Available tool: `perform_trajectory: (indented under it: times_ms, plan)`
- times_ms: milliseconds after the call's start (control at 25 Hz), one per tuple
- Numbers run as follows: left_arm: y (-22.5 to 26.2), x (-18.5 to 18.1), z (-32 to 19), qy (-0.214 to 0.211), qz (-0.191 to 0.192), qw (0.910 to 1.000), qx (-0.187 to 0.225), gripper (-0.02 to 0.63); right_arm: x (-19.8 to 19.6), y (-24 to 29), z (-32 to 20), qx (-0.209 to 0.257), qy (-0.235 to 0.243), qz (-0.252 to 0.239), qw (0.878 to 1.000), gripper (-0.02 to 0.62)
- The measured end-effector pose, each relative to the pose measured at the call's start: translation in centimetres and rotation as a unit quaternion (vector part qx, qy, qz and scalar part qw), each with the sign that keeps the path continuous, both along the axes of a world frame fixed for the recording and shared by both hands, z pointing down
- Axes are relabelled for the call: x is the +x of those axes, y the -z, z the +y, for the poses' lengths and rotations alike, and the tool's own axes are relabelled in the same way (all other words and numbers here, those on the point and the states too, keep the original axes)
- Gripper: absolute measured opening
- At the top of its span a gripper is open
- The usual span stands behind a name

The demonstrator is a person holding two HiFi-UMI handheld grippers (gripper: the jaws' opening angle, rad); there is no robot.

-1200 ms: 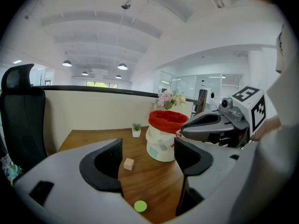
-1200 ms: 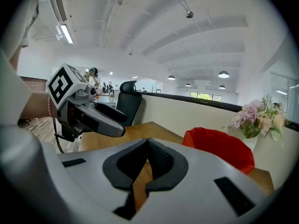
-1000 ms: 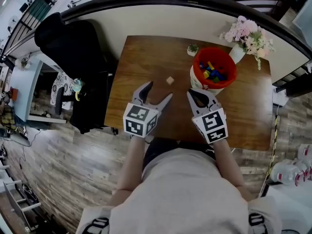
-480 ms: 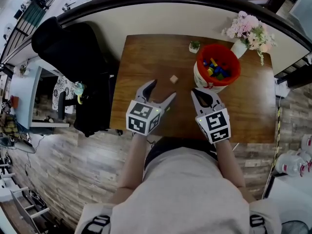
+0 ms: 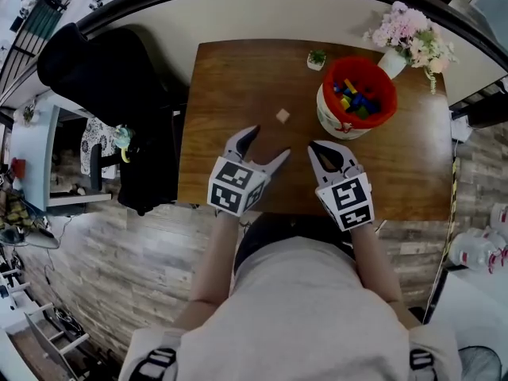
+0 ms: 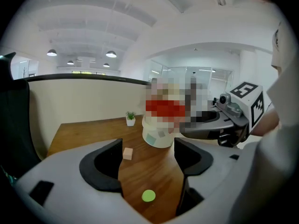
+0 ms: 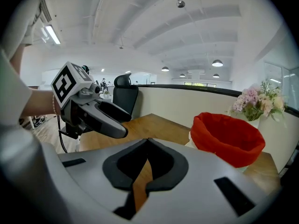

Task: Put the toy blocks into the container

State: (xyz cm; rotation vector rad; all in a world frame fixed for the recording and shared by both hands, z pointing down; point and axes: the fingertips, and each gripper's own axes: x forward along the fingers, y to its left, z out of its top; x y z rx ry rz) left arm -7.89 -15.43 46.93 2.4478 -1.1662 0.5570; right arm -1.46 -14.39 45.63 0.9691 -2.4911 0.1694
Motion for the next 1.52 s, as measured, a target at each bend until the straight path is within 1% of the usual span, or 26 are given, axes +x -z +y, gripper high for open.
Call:
perform_trajectory:
  times_ms: [280,440,520,760,1000,1040,1320,1520]
  plan:
    - [-3.1,0.7,1.6,-0.03,-0.007,0.9986,-0.042,0.344,-0.3,-1.7,-0.2,-0.021,0.001,0.011,1.0,0.012]
    - [-4.7,0.8,2.4,-0.04,-0.013,0.9975,-0.057,0.337,-0.3,-3.1,0.2,-0.04,-0.001,0.013,0.999,0.012]
    - [-5.6,0.7,2.7,-0.041,-0.015,0.9972,-0.061,0.322,-0.3,-3.9,0.5,-0.049,-0.001,0.016,0.999,0.012]
    - [-7.8,0.2,4.0,-0.038,-0.027,0.996,-0.077,0.307,-0.5,-5.7,1.7,-0.07,0.0,0.022,0.997,0.012]
    - [-9.5,0.2,5.2,-0.042,-0.033,0.9942,-0.093,0.284,-0.6,-7.1,2.3,-0.082,-0.002,0.025,0.996,0.012]
    - [-9.7,0.2,5.4,-0.044,-0.034,0.9939,-0.095,0.27,-0.6,-7.3,2.4,-0.083,-0.002,0.025,0.996,0.012]
    - [-12.0,0.0,5.5,-0.034,-0.05,0.9919,-0.112,0.268,-0.6,-8.7,3.0,-0.099,-0.01,0.021,0.995,0.012]
    - [-13.6,-0.2,5.6,-0.026,-0.056,0.99,-0.127,0.253,-0.3,-9.8,3.5,-0.111,-0.017,0.022,0.993,0.012]
